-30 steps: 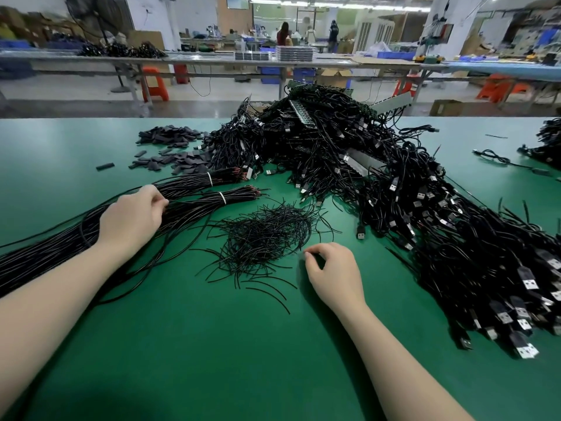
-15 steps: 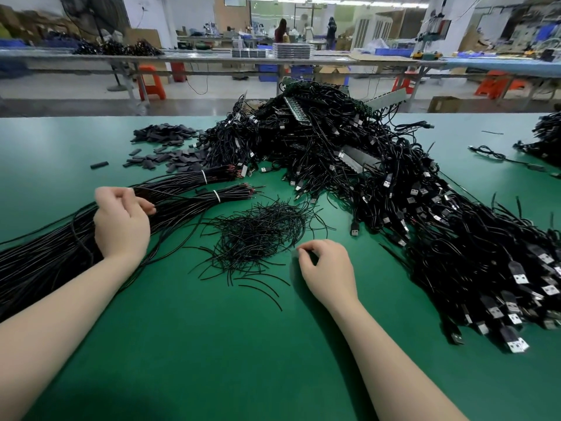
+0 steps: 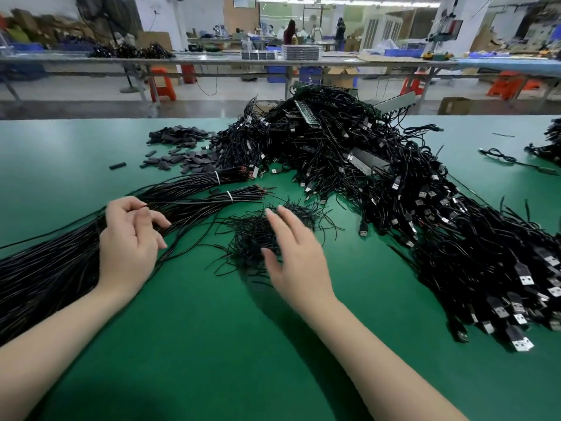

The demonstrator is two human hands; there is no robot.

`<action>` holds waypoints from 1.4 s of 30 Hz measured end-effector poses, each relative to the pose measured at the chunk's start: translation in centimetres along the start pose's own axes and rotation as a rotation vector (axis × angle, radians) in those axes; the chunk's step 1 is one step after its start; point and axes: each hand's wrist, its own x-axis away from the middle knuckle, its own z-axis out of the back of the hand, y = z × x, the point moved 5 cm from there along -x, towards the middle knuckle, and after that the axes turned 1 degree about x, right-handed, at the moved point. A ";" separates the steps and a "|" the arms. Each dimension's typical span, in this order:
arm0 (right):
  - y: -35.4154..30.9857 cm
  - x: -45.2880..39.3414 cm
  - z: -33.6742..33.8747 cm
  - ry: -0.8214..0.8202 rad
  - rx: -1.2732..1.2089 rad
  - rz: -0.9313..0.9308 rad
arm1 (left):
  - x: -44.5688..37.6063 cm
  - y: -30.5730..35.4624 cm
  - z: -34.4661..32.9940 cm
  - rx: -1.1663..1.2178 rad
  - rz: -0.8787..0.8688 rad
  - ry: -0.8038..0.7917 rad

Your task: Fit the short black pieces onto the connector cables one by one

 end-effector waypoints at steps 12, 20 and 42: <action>-13.8 -14.2 5.8 -0.091 0.180 0.369 | 3.4 -3.6 6.6 -0.269 0.012 -0.284; -9.4 -13.5 16.7 0.061 0.148 0.169 | 1.3 -4.5 9.4 -0.252 0.056 -0.543; 1.6 -11.1 28.2 0.265 -0.069 -0.256 | 5.8 -9.1 9.8 -0.666 -0.442 -0.935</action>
